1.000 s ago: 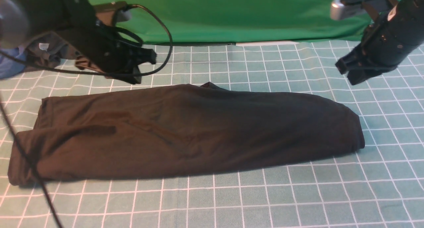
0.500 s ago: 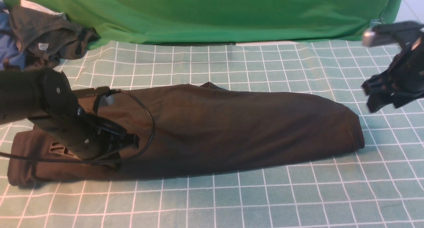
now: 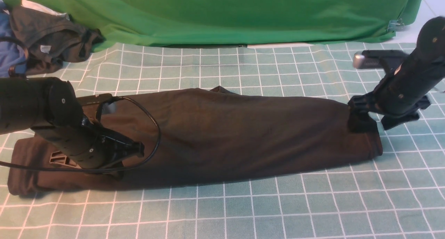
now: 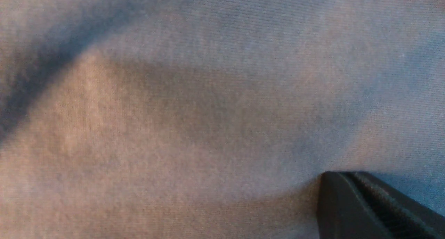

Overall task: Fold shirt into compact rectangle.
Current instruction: 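Pull the folded dark garment lengthwise by its ends to straighten it flat on the table, then fold the right end of the dark garment over onto its left end with the right gripper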

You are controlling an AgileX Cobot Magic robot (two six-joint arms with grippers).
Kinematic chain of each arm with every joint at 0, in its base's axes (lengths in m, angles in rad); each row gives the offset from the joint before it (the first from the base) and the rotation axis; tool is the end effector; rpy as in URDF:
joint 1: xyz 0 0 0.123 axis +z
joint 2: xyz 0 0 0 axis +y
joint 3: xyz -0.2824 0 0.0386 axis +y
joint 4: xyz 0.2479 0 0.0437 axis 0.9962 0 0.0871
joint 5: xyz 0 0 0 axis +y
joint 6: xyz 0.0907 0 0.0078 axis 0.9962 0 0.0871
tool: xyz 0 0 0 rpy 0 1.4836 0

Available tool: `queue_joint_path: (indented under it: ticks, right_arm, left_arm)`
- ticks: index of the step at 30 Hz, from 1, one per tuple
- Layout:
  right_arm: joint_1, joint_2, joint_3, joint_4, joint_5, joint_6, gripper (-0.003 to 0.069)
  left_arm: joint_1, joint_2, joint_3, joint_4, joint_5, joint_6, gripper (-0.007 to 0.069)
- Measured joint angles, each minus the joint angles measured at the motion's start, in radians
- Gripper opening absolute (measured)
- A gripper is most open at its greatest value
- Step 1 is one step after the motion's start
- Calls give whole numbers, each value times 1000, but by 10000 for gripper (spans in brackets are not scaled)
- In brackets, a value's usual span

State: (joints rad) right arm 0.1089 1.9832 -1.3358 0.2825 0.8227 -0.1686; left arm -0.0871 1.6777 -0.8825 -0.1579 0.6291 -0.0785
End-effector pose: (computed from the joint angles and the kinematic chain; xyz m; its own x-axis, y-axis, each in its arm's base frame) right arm 0.3866 0.0610 0.1644 -0.9762 -0.0808 -0.2012 -0.1227 0.9710 0.2053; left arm 0.2928 -0.0340 0.1652 -0.9694 -0.1203 -0.2139 -0.0923 0.9863 -0.1366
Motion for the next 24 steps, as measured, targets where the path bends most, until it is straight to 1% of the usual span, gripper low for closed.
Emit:
queue_joint_path:
  ticks: [2, 3, 4, 5, 6, 7, 8, 9, 10, 11, 12, 13, 14, 16, 19, 24]
  right_arm:
    - [1, 20, 0, 27, 10, -19, 617]
    - [2, 25, 0, 27, 9, -25, 606]
    - [3, 25, -1, 26, 9, -28, 580]
    - [3, 25, -1, 25, 9, -29, 580]
    - [3, 25, -1, 24, 7, -37, 541]
    - [3, 26, -1, 24, 7, -41, 519]
    - [3, 26, -1, 24, 7, -51, 475]
    - [3, 26, -1, 24, 7, -68, 386]
    - [3, 27, -1, 25, 7, -82, 320]
    - [3, 27, -1, 28, 7, -101, 227]
    - [3, 27, -1, 29, 7, -104, 208]
    - [3, 27, -1, 29, 10, -121, 104]
    - [3, 25, -1, 28, 12, -125, 78]
    - [-4, 11, -1, 18, 32, -127, 50]
    - [-24, -18, -1, -12, 64, -120, 46]
    - [-143, -137, -1, -209, 160, -15, 43]
  left_arm:
    - [0, 0, 0, 0, 4, 0, 11]
    - [0, 0, 0, 0, 8, 0, 11]
    - [0, 0, 0, 0, 17, -1, 11]
    - [0, 0, 0, 0, 19, -1, 11]
    - [0, -2, 0, 0, 27, -1, 11]
    - [0, -5, 0, 0, 32, -1, 11]
    - [0, -7, 0, 0, 35, -1, 11]
    - [0, -15, 0, 0, 38, -1, 11]
    - [0, -28, 0, 0, 39, -1, 11]
    - [0, -38, 0, 0, 39, -1, 11]
    - [0, -42, 0, 0, 39, -1, 11]
    - [0, -75, 0, 0, 39, -1, 11]
    - [0, -88, 0, 3, 40, -1, 11]
    - [0, -139, 0, 18, 44, -1, 11]
    - [0, -194, 0, 40, 66, -1, 11]
    - [32, -305, 0, 58, 130, -48, 11]
